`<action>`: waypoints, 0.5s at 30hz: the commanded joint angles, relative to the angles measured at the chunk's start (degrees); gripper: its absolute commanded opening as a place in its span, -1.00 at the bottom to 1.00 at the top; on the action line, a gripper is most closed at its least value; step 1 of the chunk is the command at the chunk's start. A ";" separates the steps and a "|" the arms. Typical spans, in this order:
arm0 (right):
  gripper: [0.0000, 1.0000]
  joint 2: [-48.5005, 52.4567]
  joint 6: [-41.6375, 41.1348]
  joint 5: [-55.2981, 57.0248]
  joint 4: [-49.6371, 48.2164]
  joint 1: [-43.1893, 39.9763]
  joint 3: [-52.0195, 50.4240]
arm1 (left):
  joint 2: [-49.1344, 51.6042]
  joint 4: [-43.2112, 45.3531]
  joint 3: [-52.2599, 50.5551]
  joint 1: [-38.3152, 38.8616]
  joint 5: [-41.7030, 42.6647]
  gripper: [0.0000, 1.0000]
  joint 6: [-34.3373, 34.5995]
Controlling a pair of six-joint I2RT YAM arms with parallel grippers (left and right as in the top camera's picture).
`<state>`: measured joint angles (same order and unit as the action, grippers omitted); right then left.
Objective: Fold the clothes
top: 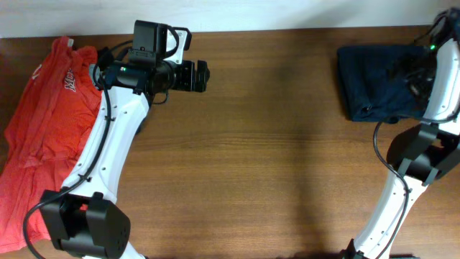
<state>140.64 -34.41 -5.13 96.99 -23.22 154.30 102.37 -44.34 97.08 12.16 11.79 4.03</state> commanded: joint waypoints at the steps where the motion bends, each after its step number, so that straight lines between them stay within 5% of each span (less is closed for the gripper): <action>1: 0.97 -4.63 15.15 -14.49 0.33 0.02 4.44 | -1.77 1.14 0.83 -0.07 -4.20 0.99 -1.07; 8: 0.97 -13.07 37.42 -31.76 0.33 0.90 9.07 | -1.77 1.33 0.79 -0.04 -7.34 0.98 -1.07; 15: 0.97 -24.76 42.38 -30.16 0.33 5.64 9.05 | -1.77 1.22 0.79 -0.04 -7.32 0.98 -1.07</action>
<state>121.30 2.68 -33.10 96.97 -20.10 162.01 102.37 -43.22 97.08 12.16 5.30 4.03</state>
